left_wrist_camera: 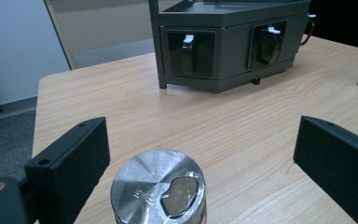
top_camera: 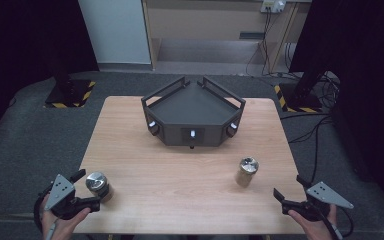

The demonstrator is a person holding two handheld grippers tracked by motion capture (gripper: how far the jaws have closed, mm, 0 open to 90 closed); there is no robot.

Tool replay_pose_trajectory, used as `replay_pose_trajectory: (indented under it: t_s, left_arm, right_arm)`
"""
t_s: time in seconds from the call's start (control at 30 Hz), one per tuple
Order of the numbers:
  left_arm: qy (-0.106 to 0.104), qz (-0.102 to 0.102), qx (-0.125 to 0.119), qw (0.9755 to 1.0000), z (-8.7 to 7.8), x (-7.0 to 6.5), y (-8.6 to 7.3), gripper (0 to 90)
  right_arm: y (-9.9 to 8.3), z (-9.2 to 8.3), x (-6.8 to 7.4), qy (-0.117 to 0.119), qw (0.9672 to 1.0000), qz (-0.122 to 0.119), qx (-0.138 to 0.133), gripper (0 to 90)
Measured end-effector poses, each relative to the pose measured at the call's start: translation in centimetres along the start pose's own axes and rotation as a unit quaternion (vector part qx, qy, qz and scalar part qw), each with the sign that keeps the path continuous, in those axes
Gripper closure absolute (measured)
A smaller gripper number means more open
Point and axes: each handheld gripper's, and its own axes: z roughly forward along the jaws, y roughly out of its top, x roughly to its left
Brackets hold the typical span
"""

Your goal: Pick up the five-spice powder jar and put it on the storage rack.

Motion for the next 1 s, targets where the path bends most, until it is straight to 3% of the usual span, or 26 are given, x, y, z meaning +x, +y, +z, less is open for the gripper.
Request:
replay_pose_trajectory:
  t_s: [0.43, 0.57, 1.0]
  left_arm:
    - [-0.003, -0.003, -0.003, 1.0, 0.13, 0.11, -0.25, 2.6]
    - [-0.004, -0.01, -0.006, 0.9999, 0.12, 0.24, -0.39, 2.6]
    - [-0.013, -0.004, -0.005, 0.9999, 0.02, 0.49, -0.36, 2.5]
  right_arm:
    - [-0.61, 0.16, -0.8, 0.022, 0.9995, 0.021, -0.006, 1.9]
    - [-0.66, 0.21, -0.78, 0.02, 0.9995, 0.021, -0.009, 2.0]
    - [-0.65, 0.36, -0.81, 0.025, 0.9994, 0.021, -0.01, 2.1]
